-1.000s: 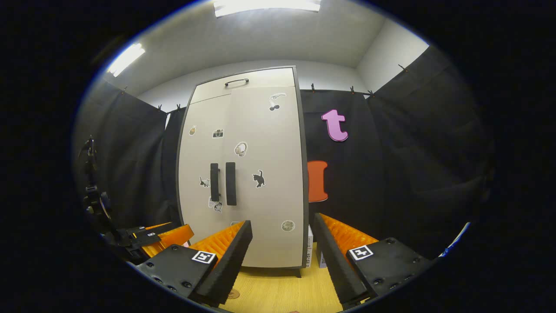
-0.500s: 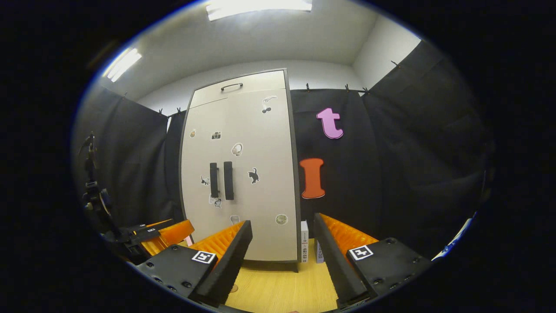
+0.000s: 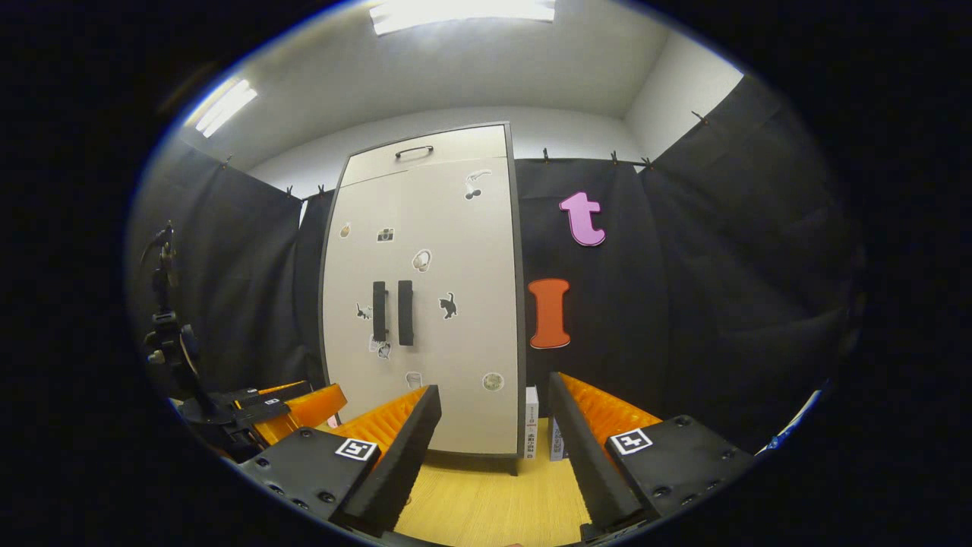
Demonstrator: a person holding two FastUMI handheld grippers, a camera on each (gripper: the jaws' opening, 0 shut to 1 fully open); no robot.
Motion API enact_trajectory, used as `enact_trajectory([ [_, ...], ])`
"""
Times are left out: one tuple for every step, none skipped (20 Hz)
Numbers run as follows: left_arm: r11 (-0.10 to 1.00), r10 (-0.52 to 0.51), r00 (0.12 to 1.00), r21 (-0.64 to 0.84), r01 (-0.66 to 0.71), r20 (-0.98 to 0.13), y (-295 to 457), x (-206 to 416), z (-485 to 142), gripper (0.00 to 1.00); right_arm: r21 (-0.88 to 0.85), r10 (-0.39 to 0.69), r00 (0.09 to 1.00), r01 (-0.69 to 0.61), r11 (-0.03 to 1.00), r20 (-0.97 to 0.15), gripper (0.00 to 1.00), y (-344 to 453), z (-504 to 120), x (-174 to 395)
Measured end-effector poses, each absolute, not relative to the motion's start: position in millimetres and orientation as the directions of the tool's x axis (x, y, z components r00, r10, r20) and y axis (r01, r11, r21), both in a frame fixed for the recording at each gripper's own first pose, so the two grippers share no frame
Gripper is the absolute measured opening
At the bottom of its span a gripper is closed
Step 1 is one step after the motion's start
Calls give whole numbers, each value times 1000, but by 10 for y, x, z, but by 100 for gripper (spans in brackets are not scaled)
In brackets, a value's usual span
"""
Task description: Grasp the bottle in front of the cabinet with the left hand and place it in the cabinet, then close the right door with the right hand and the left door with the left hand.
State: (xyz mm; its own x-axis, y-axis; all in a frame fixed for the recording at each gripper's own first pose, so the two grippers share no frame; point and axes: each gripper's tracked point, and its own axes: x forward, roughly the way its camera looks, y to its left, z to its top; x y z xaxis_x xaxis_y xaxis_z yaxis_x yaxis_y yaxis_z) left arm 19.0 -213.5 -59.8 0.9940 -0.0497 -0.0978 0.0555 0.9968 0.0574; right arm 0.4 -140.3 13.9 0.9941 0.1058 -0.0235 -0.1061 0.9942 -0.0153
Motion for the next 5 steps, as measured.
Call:
enact_trajectory([
  [997,-50,994,57,56,-100,-2142,176,-604,95,-16,103,994,-104,994,-24,95,-1411,138,3],
  [997,-50,994,57,56,-100,-2142,176,-602,95,-14,103,994,-104,995,-25,95,-1413,127,13],
  [997,-49,994,58,55,-100,-2141,170,-605,95,-11,103,994,-103,995,-24,95,-1410,125,20],
  [997,-49,994,61,55,-99,-2141,175,-607,94,-8,103,994,-103,995,-22,95,-1406,131,30],
  [997,-48,994,64,54,-97,-2141,176,-593,95,-7,102,995,-103,995,-21,95,-1410,129,35],
])
